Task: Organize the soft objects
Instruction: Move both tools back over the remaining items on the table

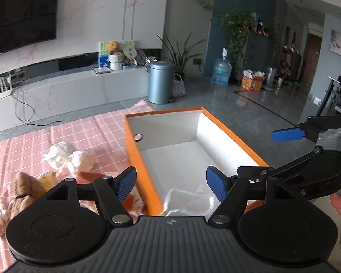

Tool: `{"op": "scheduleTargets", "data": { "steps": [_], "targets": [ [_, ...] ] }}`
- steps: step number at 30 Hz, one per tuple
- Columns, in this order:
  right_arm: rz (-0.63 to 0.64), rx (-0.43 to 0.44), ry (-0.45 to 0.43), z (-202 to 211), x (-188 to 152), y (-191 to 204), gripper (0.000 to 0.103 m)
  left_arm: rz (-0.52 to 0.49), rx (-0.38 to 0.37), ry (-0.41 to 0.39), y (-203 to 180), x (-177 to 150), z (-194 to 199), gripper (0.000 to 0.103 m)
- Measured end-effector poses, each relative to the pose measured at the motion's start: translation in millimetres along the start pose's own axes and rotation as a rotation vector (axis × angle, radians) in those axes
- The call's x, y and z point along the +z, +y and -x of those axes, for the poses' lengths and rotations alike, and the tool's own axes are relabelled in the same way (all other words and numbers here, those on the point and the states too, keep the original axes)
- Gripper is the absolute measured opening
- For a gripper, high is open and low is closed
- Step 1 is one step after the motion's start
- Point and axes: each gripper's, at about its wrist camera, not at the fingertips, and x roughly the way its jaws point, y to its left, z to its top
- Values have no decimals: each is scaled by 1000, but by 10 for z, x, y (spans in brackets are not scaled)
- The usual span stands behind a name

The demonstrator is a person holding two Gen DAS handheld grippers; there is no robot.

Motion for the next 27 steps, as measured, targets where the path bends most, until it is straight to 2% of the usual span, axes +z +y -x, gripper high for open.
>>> {"op": "scheduleTargets", "data": {
  "steps": [11,16,19,23,27],
  "targets": [
    [-61,25,-180,141,-25,701,93,118,117,-72,506,-337,390,82],
    [-63,84,-253,163,-28,1075,93,183,164,-84,753,-495,538,82],
    [-64,125,-256,124,-20,1276,93,233,188,-101,940,-628,640,82],
    [-58,137,-250,58,-51,1506,93,301,240,-121,1146,-789,778,78],
    [-42,167,-266,44,-110,1726,93,341,276,-104,1300,-944,855,77]
  ]
}}
